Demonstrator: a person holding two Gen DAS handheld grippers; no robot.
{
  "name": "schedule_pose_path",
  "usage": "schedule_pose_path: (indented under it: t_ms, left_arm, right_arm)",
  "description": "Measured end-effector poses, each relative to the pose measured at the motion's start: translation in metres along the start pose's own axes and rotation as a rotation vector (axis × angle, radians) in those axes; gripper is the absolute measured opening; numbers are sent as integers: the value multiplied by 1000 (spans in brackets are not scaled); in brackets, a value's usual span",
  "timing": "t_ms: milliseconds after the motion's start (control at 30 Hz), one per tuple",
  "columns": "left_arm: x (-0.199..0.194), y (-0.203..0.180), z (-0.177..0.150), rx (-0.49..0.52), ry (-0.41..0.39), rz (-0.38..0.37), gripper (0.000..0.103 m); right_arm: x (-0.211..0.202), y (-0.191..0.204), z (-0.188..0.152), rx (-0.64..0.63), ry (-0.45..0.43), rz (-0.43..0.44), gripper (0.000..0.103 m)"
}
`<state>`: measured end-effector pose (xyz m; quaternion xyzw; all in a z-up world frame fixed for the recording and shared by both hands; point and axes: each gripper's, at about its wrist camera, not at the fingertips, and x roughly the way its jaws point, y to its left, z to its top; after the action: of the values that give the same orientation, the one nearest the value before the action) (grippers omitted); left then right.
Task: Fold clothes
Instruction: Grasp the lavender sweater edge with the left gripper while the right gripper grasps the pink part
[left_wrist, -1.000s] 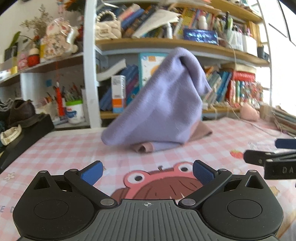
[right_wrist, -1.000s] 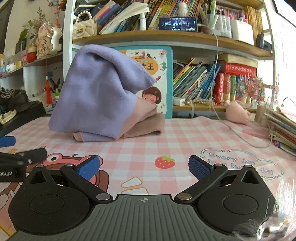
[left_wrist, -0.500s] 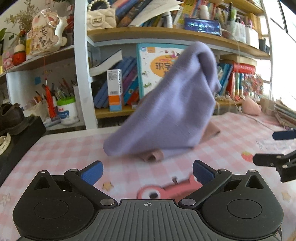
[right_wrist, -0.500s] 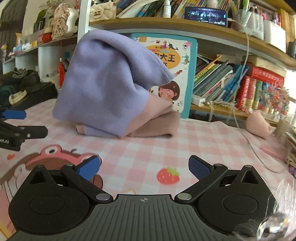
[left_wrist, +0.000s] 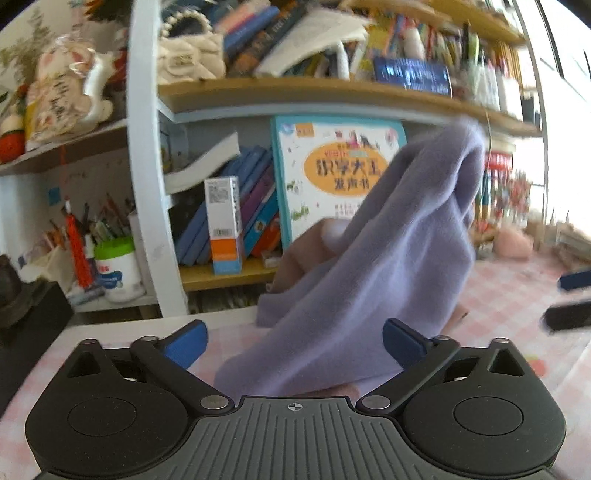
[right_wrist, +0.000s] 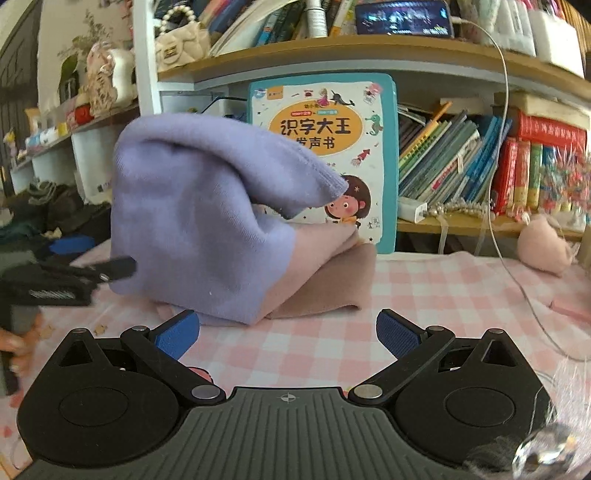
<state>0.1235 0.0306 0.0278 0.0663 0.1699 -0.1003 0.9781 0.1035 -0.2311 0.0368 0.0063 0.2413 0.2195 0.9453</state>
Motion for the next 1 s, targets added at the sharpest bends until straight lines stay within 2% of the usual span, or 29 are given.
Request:
schedule_pose_path:
  t_ms: [33,67,100,167,233,267,367,433,500,533,600,667,767,833,900,967,1000]
  left_arm:
    - [4,1,0,-5,11,-10,74]
    - [9,2,0,-9,22,-19,51]
    - [13,2,0,-14,34,-29,43]
    - [13,2,3,-32,31,-77,17]
    - [1,-4,6,-40,11,-148,12]
    - [-8,-12,8,-23,-10,-196,11]
    - [-44,-51,3,127,-48,-369,10]
    - [-60,-80,-8,228,-8,-460,10]
    - [-69,-102,-25,294,60,-516,10]
    - [-71,-110,-33,308,93,-542,10]
    - [-74,-118,-46,268,141,-592,11]
    - [-77,-123,-53,243,161,-638,16]
    - [-83,-121,-54,222,162,-666,18]
    - [-88,-118,-54,207,159,-674,19]
    - [-95,-115,-55,190,152,-666,27]
    - [-100,-114,-54,185,135,-651,50]
    - [-102,-114,-54,185,126,-642,56]
  right_arm:
    - [-1,-2,1,11,4,4,103]
    - [-2,-3,1,15,8,3,103]
    - [-2,-5,1,19,12,2,103]
    - [-3,-7,1,30,27,-1,103]
    - [-5,-10,1,49,32,5,103]
    - [-8,-12,2,59,29,14,103]
    - [-20,-22,10,91,-7,23,103]
    - [-33,-32,16,123,-36,9,103]
    - [-46,-44,20,161,-47,3,103]
    - [-52,-49,21,184,-52,3,103]
    - [-61,-59,21,233,-51,1,103]
    - [-63,-67,18,280,-27,10,103]
    - [-60,-72,14,314,11,4,103]
    - [-56,-68,15,288,28,0,103]
    - [-49,-58,19,229,44,8,103]
    - [-41,-44,27,144,59,27,103]
    - [-36,-36,33,90,71,41,103]
